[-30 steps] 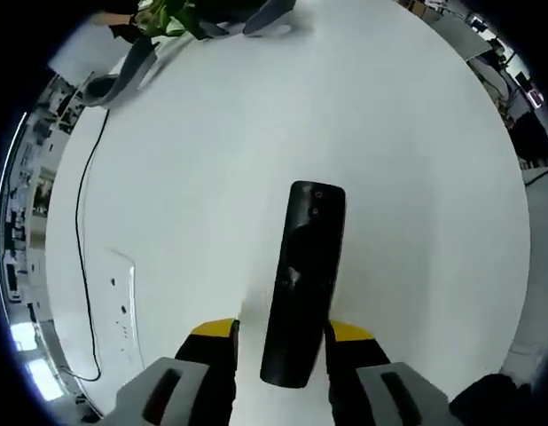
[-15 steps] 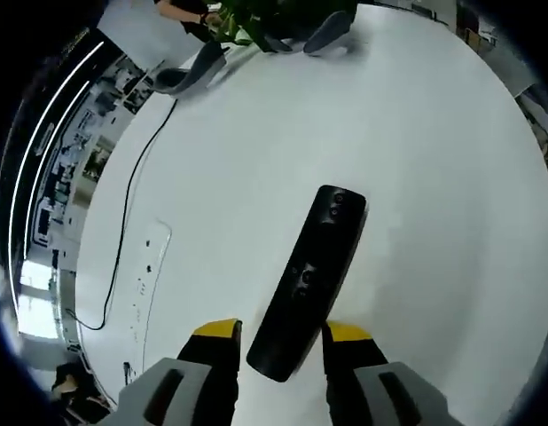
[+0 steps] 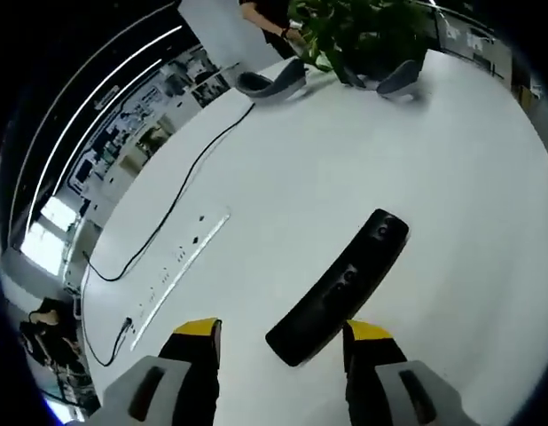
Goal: Press the specified remote control buttons in sequence, fully releasing each button before pressing the next.
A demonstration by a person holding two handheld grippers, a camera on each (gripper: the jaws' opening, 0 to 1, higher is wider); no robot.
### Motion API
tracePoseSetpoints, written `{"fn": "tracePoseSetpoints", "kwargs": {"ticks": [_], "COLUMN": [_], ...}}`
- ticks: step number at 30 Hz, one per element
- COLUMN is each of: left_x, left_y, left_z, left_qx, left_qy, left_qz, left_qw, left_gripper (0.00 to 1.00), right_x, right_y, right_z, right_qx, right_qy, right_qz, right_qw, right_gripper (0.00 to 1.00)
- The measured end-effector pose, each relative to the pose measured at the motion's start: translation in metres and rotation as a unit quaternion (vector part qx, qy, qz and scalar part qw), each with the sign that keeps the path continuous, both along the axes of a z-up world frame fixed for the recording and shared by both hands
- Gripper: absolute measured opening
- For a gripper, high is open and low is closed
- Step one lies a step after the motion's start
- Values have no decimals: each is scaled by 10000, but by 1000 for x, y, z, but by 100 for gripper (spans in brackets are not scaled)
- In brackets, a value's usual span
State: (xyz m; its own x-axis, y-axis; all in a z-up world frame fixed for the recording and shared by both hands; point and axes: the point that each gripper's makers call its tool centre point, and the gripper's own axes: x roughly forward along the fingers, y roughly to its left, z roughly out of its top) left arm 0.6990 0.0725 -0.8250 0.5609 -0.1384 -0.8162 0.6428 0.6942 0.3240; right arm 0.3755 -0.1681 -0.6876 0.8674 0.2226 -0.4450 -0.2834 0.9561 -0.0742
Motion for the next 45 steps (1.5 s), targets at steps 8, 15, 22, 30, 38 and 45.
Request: {"fn": "tracePoseSetpoints", "kwargs": {"ticks": [8,15,22,30,38,45], "left_x": [-27,-55,-100,-156,-194,-216], "left_y": [-9,2,4,9,20,40], "left_z": [34,61,91,131,157,159], "left_qx": [-1303,-1770,-2533,-3180,-3356,-3234], "left_qy": [-291,-700,-663,-1012,-1374,-1558], "left_qz": [135,258,447,583,786,1089], "left_qw": [9909,9814,9641,9409,9286,9270], "left_gripper": [79,77,77,88,96,100], "right_x": [0,0,1,1,1,2], "right_y": [2,2,0,2,2,5], "right_z": [4,7,10,12,14,13], "right_qx": [17,50,104,151,148,178], "right_qy": [-104,-200,-263,-313,-361,-315], "right_qz": [35,53,-16,-13,-29,-10], "right_qw": [9999,9998,9996,9994,9992,9993], "right_gripper": [61,64,72,80,88,99]}}
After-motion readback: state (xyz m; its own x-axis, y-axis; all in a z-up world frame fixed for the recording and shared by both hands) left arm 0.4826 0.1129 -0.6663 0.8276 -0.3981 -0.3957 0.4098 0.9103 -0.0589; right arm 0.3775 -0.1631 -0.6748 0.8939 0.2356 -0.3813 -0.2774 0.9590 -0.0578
